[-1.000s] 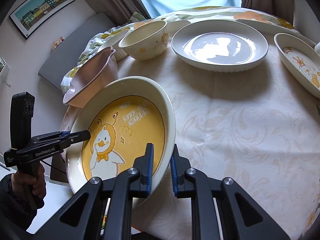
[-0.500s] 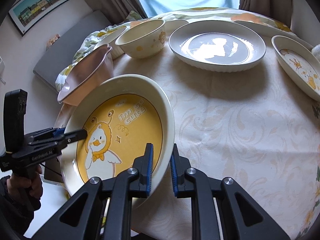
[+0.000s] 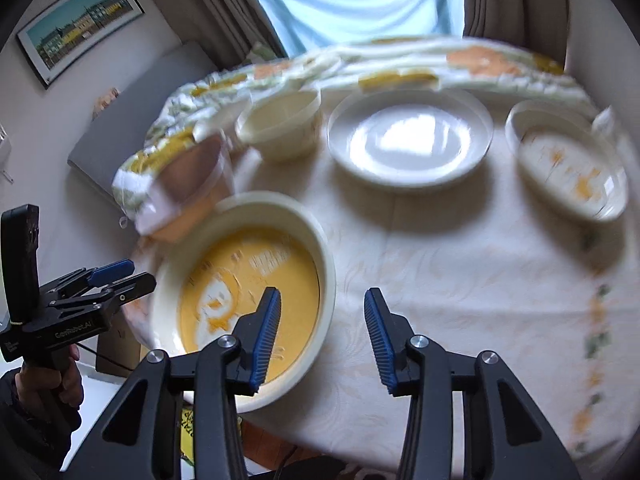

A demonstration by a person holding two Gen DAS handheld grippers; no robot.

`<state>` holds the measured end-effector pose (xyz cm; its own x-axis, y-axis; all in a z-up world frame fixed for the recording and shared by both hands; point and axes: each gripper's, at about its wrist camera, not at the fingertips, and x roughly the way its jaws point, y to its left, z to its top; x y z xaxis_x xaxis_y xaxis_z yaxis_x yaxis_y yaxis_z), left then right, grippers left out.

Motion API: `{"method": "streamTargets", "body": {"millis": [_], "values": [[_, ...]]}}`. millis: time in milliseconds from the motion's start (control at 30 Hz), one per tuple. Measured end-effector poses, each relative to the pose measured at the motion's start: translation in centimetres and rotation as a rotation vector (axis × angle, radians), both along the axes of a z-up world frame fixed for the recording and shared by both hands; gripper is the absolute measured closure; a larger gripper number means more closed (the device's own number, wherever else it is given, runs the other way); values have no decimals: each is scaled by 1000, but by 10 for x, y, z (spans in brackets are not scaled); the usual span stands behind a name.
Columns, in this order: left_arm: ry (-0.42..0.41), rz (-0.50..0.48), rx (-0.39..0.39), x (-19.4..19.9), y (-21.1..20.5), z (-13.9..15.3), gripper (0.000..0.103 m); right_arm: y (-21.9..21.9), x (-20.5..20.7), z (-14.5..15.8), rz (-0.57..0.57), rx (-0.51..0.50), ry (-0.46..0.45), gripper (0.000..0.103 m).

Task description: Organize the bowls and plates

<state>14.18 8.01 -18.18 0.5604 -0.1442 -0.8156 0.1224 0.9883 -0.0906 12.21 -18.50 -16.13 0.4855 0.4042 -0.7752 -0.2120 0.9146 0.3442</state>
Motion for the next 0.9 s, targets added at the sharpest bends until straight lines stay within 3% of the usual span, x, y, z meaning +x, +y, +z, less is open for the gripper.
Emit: {"method": "streamTargets", "body": {"millis": [33, 67, 100, 133, 167, 200, 333, 533, 767, 900], "values": [[-40, 0, -6, -1, -3, 15, 35, -4, 0, 10, -5, 2, -18, 63], [-85, 1, -13, -1, -7, 30, 17, -10, 1, 22, -9, 1, -44, 63], [-130, 2, -18, 0, -12, 44, 0, -16, 2, 36, -14, -5, -74, 53], [-171, -5, -26, 1, -16, 55, 0, -22, 5, 48, -22, -7, -101, 23], [-214, -26, -42, 3, -23, 66, 0, -26, 6, 57, -29, -9, -122, 7], [-231, -41, -50, 7, -29, 73, 0, -30, 7, 65, -34, -12, -148, 0], [-219, -52, -76, 29, -53, 87, 0, -46, 21, 84, -36, -80, -195, 0], [-164, -11, -118, 60, -94, 85, 0, -83, 63, 86, -6, -114, -108, 0], [-49, 119, -118, 106, -133, 55, 0, -123, 120, 77, 65, -133, -78, 0], [27, 199, -118, 136, -143, 23, 0, -129, 169, 51, 197, -176, -20, 0]]}}
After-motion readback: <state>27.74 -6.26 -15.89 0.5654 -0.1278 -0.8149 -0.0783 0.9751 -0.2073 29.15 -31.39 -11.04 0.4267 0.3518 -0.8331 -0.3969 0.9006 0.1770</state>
